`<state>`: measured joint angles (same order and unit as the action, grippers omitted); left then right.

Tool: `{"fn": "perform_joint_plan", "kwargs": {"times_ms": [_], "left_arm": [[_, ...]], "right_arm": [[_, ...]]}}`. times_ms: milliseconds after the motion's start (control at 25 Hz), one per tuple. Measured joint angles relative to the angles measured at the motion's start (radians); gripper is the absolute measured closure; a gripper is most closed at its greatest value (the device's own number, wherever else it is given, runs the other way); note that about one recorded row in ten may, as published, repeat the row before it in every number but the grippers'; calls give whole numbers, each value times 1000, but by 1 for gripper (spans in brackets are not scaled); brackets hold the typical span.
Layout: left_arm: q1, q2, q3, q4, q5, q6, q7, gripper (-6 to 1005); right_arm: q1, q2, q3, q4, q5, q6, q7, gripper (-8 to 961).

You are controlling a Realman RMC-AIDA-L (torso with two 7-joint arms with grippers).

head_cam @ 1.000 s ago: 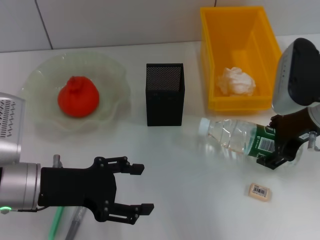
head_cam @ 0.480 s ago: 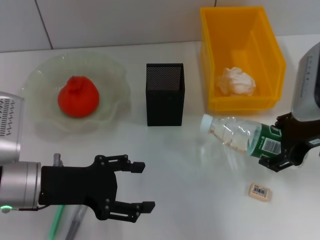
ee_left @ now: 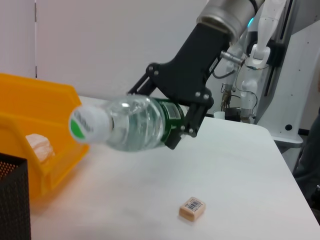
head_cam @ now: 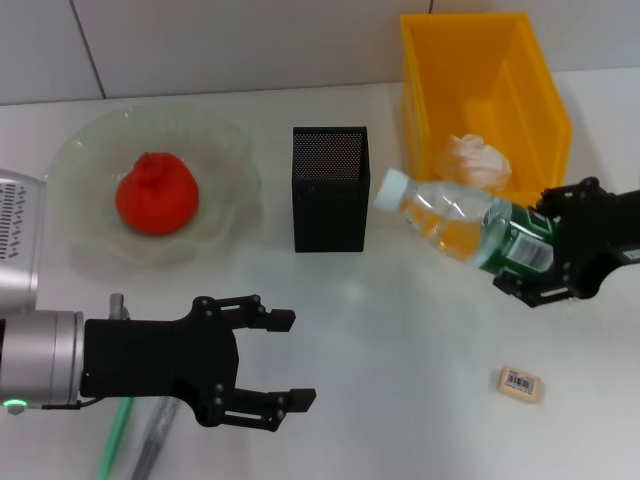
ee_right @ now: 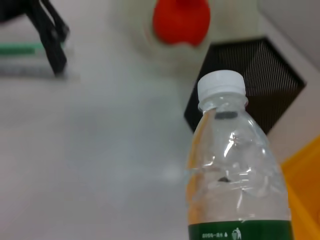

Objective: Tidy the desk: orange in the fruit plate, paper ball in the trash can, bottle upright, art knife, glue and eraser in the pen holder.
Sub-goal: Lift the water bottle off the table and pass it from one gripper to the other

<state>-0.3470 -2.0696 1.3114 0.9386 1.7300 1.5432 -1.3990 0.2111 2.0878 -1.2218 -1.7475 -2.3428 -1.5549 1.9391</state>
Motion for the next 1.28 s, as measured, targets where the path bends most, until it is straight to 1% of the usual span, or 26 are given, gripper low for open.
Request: {"fn": "perform_joint_plan", "kwargs": {"times_ms": [280, 520, 680, 720, 760, 800, 880, 920, 960, 1120, 1280], "left_arm": [[-9, 0, -12, -5, -2, 0, 0, 138], [-12, 0, -23, -3, -16, -2, 10, 138], [-15, 0, -28, -2, -17, -14, 11, 138], [-19, 0, -30, -4, -17, -20, 11, 138], [-19, 0, -30, -4, -17, -20, 11, 138], [-21, 0, -32, -5, -17, -21, 11, 138], [-22, -1, -35, -5, -20, -23, 12, 139], [-23, -1, -35, -6, -24, -24, 15, 139], [-23, -1, -35, -7, -32, -24, 21, 139], [-17, 0, -36, -12, -71, -30, 47, 139], [-13, 0, -39, -14, -92, -58, 52, 139]], "right_arm": [[-50, 2, 38, 8, 186, 73, -117, 185], [-72, -1, 67, 101, 353, 119, -242, 185], [-82, -2, 88, 203, 476, 140, -358, 185], [-84, -3, 103, 264, 545, 138, -421, 185], [-84, -3, 103, 264, 545, 138, -421, 185], [-85, -3, 111, 297, 581, 135, -455, 185], [-87, -4, 123, 368, 656, 130, -530, 185], [-89, -6, 129, 431, 713, 127, -588, 185], [-89, -6, 129, 431, 713, 127, -588, 185], [-83, -7, 132, 546, 770, 110, -685, 185], [-53, -6, 141, 680, 803, 88, -759, 185]]}}
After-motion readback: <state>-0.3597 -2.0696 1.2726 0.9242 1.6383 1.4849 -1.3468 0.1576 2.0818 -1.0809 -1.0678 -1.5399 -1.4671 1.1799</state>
